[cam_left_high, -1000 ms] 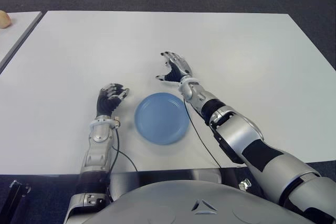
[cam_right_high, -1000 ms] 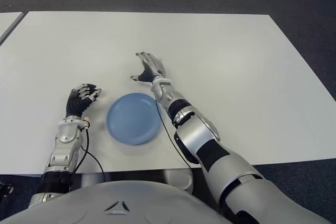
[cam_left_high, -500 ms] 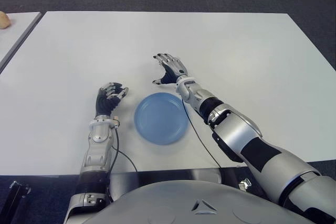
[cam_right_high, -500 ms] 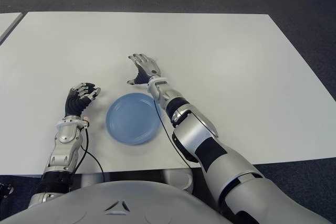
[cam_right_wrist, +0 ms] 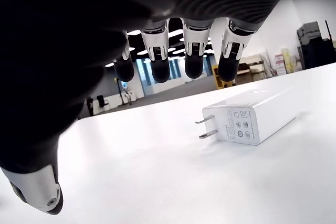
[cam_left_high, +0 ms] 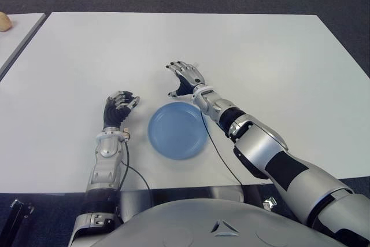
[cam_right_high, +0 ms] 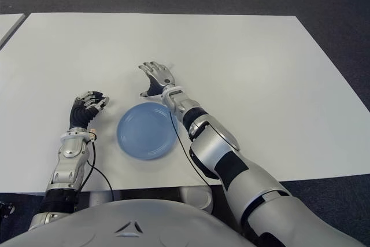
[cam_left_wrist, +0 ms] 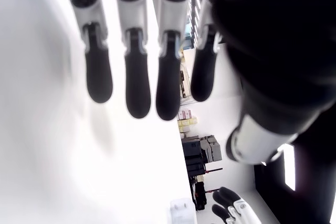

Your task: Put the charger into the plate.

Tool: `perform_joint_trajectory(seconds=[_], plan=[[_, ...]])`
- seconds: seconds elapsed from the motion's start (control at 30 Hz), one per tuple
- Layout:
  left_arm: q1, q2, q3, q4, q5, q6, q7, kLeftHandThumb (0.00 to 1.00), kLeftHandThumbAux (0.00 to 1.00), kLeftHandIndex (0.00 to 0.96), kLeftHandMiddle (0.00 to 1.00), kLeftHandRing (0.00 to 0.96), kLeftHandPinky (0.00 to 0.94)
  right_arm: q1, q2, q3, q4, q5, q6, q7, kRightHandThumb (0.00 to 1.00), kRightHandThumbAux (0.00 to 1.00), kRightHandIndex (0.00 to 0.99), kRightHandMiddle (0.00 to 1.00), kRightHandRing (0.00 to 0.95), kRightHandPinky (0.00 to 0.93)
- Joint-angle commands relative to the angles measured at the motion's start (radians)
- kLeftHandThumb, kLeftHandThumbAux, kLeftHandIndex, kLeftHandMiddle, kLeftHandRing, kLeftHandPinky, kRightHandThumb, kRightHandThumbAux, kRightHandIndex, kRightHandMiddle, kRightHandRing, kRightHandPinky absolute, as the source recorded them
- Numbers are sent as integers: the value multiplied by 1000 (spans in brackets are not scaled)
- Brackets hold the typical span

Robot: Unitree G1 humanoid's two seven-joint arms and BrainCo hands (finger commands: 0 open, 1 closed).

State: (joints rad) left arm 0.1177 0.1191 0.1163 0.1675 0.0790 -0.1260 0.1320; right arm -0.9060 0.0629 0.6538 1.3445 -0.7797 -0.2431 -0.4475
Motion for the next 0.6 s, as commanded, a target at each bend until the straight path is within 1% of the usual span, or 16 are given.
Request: perform_joint_trajectory(seconds=[0.03, 0.23, 0.47, 0.6], plan=[[2, 5, 1, 16, 3, 10, -8, 700, 723, 422, 489, 500, 483, 9, -3, -8, 4, 9, -12, 19, 589, 679, 32, 0, 1, 87], [-1, 7, 1, 18, 0, 9, -12, 701, 722, 422, 491, 505, 488, 14, -8, -23, 4, 27, -8, 29, 551, 687, 48, 0, 2, 91], [-1, 8, -1, 16, 4, 17, -10, 702, 722, 422, 493, 506, 484, 13, -19, -41, 6, 40, 9, 43, 531, 691, 49, 0, 0, 86], [0, 12, 1, 16, 2, 23, -13, 701, 722, 422, 485, 496, 473, 14, -38, -59, 4, 54, 14, 43, 526, 687, 50, 0, 0, 93]])
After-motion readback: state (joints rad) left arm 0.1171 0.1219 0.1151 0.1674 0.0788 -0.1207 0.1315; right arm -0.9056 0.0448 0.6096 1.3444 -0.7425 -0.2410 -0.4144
